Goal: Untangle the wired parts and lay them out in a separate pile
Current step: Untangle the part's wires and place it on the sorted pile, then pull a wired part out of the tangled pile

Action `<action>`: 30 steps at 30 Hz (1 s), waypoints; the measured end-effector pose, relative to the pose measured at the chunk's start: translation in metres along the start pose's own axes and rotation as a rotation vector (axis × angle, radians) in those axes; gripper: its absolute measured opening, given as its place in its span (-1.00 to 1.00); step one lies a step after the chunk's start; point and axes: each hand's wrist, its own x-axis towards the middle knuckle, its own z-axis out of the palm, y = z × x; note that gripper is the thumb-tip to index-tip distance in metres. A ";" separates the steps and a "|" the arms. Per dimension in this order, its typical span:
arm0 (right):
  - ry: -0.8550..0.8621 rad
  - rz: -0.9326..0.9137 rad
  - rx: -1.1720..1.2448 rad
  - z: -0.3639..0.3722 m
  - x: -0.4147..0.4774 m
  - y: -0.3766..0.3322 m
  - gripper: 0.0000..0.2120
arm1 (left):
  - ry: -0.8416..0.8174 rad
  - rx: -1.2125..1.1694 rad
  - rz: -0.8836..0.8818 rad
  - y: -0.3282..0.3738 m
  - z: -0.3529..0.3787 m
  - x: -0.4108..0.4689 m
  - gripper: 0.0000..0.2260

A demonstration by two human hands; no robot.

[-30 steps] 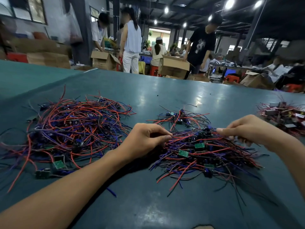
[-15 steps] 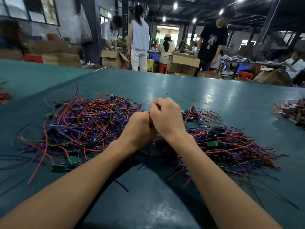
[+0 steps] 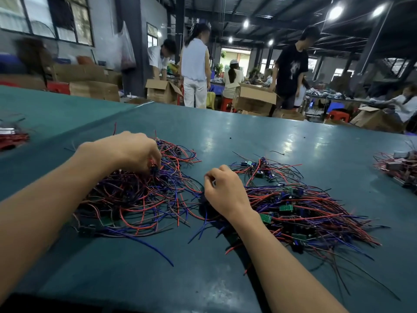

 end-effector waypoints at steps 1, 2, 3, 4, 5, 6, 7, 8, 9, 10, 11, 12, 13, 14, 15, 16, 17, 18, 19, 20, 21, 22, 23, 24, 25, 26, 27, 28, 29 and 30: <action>0.001 -0.004 0.004 0.000 0.000 -0.001 -0.79 | 0.067 -0.010 0.022 -0.002 -0.001 0.000 -0.72; 0.003 -0.003 0.004 0.000 0.000 -0.001 -0.78 | 0.126 -0.066 0.048 -0.004 -0.003 -0.001 -0.78; 0.004 -0.003 0.004 0.000 0.001 -0.001 -0.78 | 0.176 -0.141 0.078 -0.006 -0.006 0.000 -0.83; 0.003 -0.005 0.004 0.000 0.001 -0.001 -0.78 | 0.219 -0.203 0.105 -0.007 -0.010 0.001 -0.86; 0.003 -0.010 0.001 0.000 0.001 -0.001 -0.78 | 0.256 -0.240 0.124 -0.008 -0.015 0.002 -0.87; 0.004 -0.019 0.001 0.000 0.000 -0.002 -0.78 | 0.283 -0.263 0.132 -0.007 -0.021 0.002 -0.89; 0.009 -0.030 0.007 0.000 0.000 -0.002 -0.79 | 0.305 -0.278 0.136 -0.006 -0.026 0.003 -0.89; 0.015 -0.041 0.016 0.000 0.000 -0.002 -0.80 | 0.327 -0.289 0.140 -0.005 -0.031 0.003 -0.89; 0.023 -0.048 0.025 -0.001 0.000 -0.002 -0.80 | 0.353 -0.299 0.145 -0.002 -0.035 0.003 -0.88; 0.031 -0.052 0.032 -0.002 0.000 -0.002 -0.78 | 0.378 -0.305 0.143 0.000 -0.039 0.003 -0.87; 0.042 -0.054 0.040 -0.002 0.000 -0.003 -0.77 | 0.399 -0.309 0.132 0.002 -0.043 0.003 -0.85; 0.051 -0.054 0.046 -0.003 -0.001 -0.003 -0.75 | 0.406 -0.314 0.113 0.003 -0.045 0.004 -0.83; 0.057 -0.054 0.050 -0.003 -0.001 -0.003 -0.73 | 0.398 -0.312 0.089 0.003 -0.047 0.004 -0.80; 0.058 -0.056 0.051 -0.003 -0.001 -0.003 -0.72 | 0.367 -0.301 0.061 0.003 -0.048 0.005 -0.77; 0.055 -0.061 0.049 -0.003 -0.002 -0.003 -0.70 | 0.318 -0.282 0.035 0.003 -0.048 0.005 -0.73; 0.049 -0.064 0.046 -0.003 -0.002 -0.003 -0.69 | 0.256 -0.257 0.011 0.001 -0.047 0.006 -0.71; 0.042 -0.063 0.044 -0.003 -0.002 -0.002 -0.68 | 0.192 -0.229 -0.007 -0.001 -0.046 0.006 -0.69; 0.033 -0.058 0.043 -0.003 -0.001 -0.002 -0.67 | 0.131 -0.202 -0.027 -0.003 -0.043 0.007 -0.68; 0.023 -0.051 0.041 -0.003 -0.001 -0.002 -0.67 | 0.076 -0.179 -0.050 -0.006 -0.040 0.007 -0.69; 0.014 -0.045 0.038 -0.003 0.000 -0.002 -0.67 | 0.034 -0.157 -0.073 -0.009 -0.037 0.007 -0.72; 0.006 -0.041 0.033 -0.002 0.000 -0.002 -0.67 | 0.015 -0.136 -0.091 -0.011 -0.034 0.008 -0.75; 0.003 -0.040 0.031 -0.002 0.000 -0.001 -0.67 | 0.024 -0.116 -0.106 -0.014 -0.032 0.008 -0.79; 0.004 -0.044 0.030 -0.002 0.000 -0.001 -0.68 | 0.073 -0.119 -0.117 -0.016 -0.031 0.009 -0.81; 0.009 -0.052 0.033 -0.001 0.000 -0.001 -0.68 | 0.161 -0.149 -0.124 -0.017 -0.031 0.010 -0.81; 0.022 -0.060 0.038 -0.001 0.000 -0.001 -0.68 | 0.270 -0.244 -0.121 -0.018 -0.030 0.012 -0.81; 0.043 -0.066 0.047 0.000 0.001 0.000 -0.69 | 0.376 -0.400 -0.101 -0.017 -0.029 0.013 -0.79; 0.071 -0.068 0.065 0.001 0.001 0.001 -0.70 | 0.436 -0.652 -0.084 -0.013 -0.029 0.015 -0.78; 0.107 -0.063 0.097 0.001 0.002 0.001 -0.73 | 0.432 -0.981 -0.070 -0.005 -0.030 0.015 -0.78; 0.148 -0.052 0.139 0.001 0.002 0.002 -0.76 | 0.375 -1.309 -0.060 0.003 -0.030 0.017 -0.79; 0.190 -0.036 0.187 0.001 0.003 0.001 -0.79 | 0.291 -1.573 -0.055 0.012 -0.030 0.019 -0.78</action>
